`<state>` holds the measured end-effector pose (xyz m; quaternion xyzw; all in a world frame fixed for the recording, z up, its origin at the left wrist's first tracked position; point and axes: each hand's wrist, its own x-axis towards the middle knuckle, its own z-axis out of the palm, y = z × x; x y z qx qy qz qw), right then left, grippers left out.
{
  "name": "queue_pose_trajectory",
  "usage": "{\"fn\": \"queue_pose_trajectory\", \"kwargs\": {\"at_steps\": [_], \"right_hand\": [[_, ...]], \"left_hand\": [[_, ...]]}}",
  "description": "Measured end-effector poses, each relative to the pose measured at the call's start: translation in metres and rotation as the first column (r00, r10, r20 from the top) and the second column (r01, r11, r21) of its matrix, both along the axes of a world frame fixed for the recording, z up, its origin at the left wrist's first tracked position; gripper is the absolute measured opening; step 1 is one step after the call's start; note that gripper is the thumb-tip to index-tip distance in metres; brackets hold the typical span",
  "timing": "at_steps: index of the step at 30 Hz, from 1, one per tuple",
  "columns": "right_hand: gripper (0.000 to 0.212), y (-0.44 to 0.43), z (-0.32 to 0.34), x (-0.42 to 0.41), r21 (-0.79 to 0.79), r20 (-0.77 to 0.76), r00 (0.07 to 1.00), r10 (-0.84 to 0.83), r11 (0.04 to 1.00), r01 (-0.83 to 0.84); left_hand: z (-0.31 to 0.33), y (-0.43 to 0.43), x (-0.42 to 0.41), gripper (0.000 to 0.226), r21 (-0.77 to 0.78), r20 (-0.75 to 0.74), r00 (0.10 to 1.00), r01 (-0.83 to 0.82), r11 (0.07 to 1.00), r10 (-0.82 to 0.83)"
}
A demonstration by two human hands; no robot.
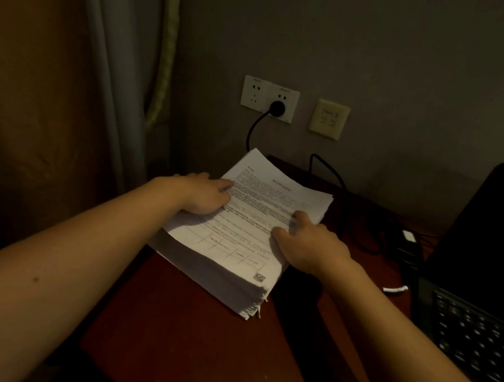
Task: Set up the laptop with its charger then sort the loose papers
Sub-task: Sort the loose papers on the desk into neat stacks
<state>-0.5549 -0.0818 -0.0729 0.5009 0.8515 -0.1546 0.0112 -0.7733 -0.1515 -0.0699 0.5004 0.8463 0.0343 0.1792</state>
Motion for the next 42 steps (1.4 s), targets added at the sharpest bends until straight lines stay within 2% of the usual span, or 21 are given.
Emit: {"fn": "queue_pose_trajectory", "kwargs": {"at_steps": [2,4,12,22,29,35,42], "right_hand": [[0.078,-0.004,0.007,0.008,-0.005,0.009,1.0,0.005,1.0,-0.005],[0.082,-0.008,0.014,0.02,-0.01,0.015,1.0,0.003,1.0,-0.002],[0.081,-0.025,0.047,0.107,0.043,0.014,0.995,-0.101,0.994,0.1],[0.061,-0.038,0.056,0.299,0.065,0.049,0.932,-0.359,0.932,0.356],[0.067,0.011,0.052,0.427,0.025,0.06,0.883,-0.466,0.885,0.466],[0.072,0.076,0.05,0.492,0.014,0.1,0.889,-0.448,0.894,0.449],[0.076,0.125,0.095,0.52,-0.109,0.177,0.928,-0.326,0.931,0.348]], "left_hand": [[0.004,-0.004,0.012,0.058,-0.008,-0.098,0.995,-0.02,1.0,0.019],[0.012,-0.01,0.03,0.06,0.022,-0.126,0.992,0.001,1.0,0.002],[0.03,-0.032,0.139,0.068,-0.011,-0.217,0.95,0.226,0.974,-0.223],[0.036,-0.002,0.318,0.067,-0.014,-0.123,0.844,0.524,0.852,-0.522],[0.026,0.072,0.441,0.068,-0.032,-0.081,0.804,0.589,0.808,-0.589],[0.038,0.136,0.514,0.071,-0.01,-0.042,0.743,0.669,0.744,-0.668],[0.09,0.165,0.541,0.072,-0.177,0.107,0.742,0.67,0.721,-0.662]]}}
